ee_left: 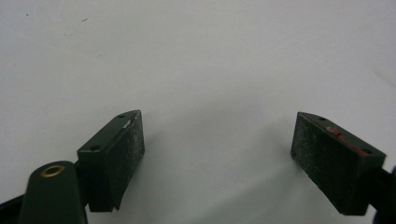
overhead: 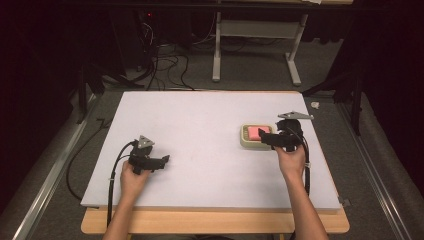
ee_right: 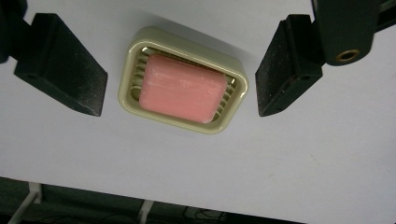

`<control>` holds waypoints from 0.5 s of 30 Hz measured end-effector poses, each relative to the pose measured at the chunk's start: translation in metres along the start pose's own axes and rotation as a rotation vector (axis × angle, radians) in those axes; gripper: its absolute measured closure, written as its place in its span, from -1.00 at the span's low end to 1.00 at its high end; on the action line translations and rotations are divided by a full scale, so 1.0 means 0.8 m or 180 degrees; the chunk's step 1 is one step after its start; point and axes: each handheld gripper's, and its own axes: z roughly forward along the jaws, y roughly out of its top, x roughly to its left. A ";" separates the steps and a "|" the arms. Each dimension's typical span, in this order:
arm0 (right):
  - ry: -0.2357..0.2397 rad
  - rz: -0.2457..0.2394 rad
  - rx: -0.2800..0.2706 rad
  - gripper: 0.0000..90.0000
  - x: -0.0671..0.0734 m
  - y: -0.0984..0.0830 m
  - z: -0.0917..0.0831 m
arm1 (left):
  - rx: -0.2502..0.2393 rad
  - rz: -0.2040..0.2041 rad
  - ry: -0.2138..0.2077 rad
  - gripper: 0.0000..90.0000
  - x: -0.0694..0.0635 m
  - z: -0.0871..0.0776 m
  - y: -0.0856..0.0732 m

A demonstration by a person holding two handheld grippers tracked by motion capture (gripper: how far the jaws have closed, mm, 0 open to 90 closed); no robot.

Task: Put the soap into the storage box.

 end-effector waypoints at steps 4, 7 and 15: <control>0.0021 -0.0006 -0.0044 -0.61 0.000 -0.001 -0.007 | 0.0002 0.0003 0.0002 -0.60 0.000 0.000 0.000; 0.0039 -0.0011 -0.0087 -0.61 0.001 -0.001 -0.013 | 0.0002 0.0004 0.0002 -0.60 0.000 0.000 0.000; 0.0040 0.0033 -0.0163 -0.60 -0.005 -0.007 -0.027 | 0.0003 0.0004 0.0003 -0.60 0.000 0.000 0.000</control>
